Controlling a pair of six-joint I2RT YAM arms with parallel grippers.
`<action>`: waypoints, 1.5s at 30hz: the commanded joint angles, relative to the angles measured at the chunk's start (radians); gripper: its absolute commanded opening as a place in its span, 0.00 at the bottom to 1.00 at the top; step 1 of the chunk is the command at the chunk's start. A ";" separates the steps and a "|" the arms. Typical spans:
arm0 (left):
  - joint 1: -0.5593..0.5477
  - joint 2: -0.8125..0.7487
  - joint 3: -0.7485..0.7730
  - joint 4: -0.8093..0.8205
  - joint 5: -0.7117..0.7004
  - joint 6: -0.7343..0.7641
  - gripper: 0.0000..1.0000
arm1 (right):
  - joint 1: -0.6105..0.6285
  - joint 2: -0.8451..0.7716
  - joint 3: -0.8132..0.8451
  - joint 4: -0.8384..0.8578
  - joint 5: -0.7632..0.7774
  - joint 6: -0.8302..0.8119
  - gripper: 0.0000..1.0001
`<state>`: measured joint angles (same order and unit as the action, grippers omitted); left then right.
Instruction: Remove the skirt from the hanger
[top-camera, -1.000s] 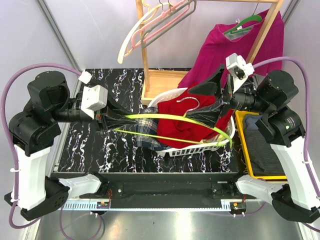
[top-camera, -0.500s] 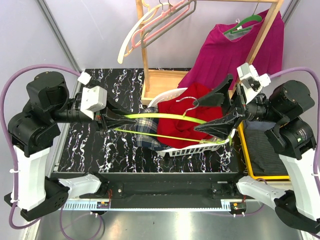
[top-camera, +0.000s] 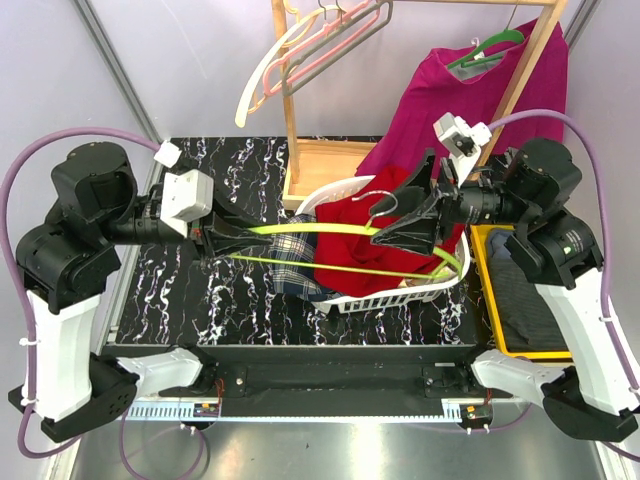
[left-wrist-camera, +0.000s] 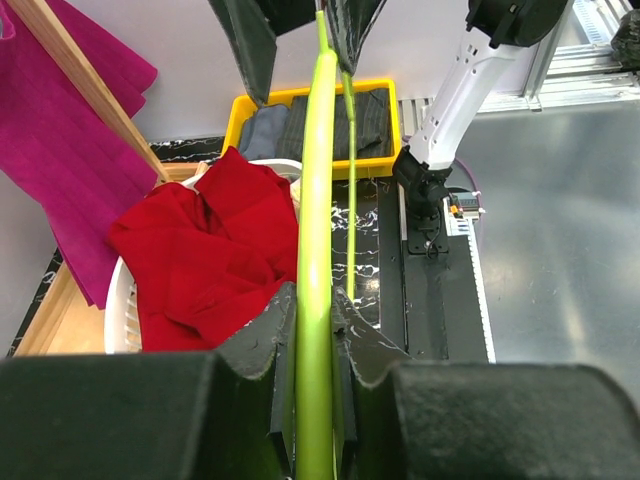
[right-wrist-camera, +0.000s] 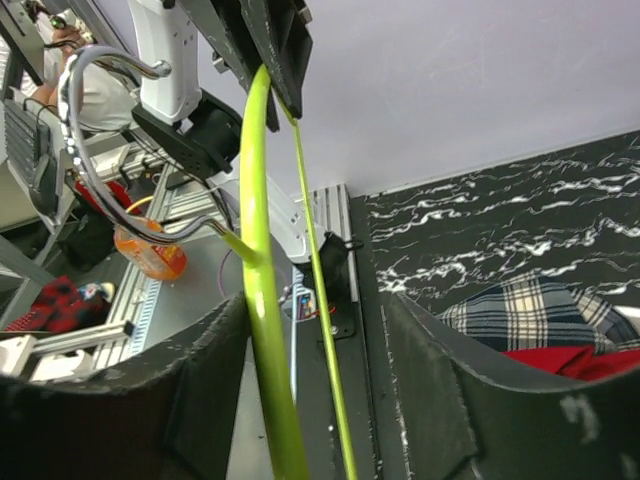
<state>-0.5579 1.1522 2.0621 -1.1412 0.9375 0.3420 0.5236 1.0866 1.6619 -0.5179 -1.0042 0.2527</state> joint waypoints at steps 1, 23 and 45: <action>0.000 0.015 0.015 0.106 0.003 -0.015 0.00 | 0.003 -0.005 0.033 -0.001 -0.011 0.017 0.57; 0.000 -0.269 -0.353 0.468 -0.775 0.029 0.99 | 0.001 0.242 0.541 -0.542 0.971 0.158 0.00; 0.007 -0.370 -0.415 0.465 -0.769 -0.020 0.99 | 0.001 0.834 1.084 -0.308 1.455 0.169 0.00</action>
<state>-0.5560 0.7998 1.6524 -0.7303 0.1787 0.3389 0.5251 1.9316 2.7655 -1.0492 0.3412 0.4683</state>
